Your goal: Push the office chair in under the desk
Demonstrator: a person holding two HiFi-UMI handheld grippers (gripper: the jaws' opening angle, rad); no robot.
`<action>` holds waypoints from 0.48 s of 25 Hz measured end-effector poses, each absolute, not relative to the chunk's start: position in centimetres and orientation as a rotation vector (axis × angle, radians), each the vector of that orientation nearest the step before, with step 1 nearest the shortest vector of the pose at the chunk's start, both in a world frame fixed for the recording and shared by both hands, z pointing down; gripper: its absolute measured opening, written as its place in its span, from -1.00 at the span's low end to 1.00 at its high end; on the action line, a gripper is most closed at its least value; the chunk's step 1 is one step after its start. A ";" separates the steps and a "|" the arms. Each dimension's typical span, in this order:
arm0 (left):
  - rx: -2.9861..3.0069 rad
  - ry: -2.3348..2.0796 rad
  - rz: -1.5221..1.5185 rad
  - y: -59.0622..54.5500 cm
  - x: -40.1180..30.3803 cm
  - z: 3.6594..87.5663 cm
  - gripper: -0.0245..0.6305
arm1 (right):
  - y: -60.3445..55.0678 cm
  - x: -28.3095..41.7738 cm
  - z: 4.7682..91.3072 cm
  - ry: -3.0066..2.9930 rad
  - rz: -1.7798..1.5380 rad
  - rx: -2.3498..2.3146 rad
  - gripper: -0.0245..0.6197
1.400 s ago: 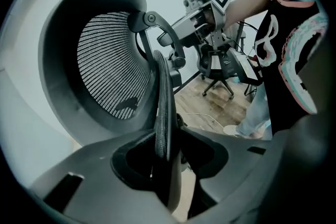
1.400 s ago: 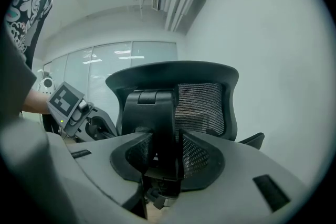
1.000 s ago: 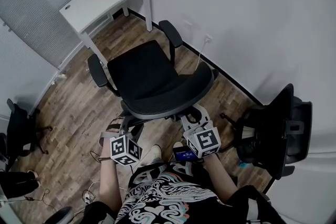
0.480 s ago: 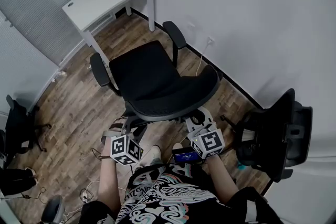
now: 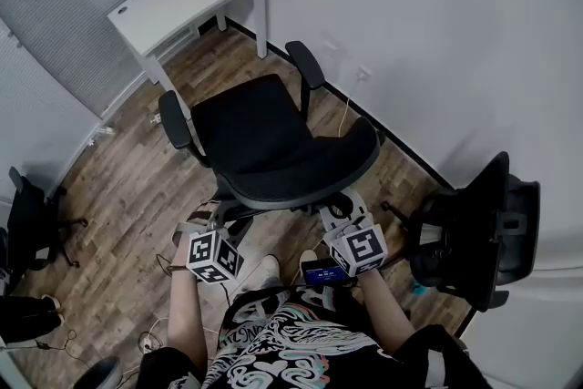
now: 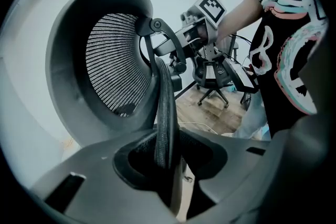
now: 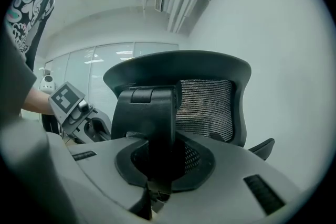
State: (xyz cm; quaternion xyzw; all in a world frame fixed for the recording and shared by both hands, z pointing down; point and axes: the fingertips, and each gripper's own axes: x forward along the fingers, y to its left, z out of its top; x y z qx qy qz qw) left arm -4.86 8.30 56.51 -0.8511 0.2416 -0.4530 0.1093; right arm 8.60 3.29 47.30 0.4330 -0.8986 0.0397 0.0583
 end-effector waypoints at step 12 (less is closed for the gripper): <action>-2.464 0.632 -1.287 8.5 -7.3 56.5 -0.46 | 4.4 6.2 47.3 -2.728 0.103 1.350 -0.74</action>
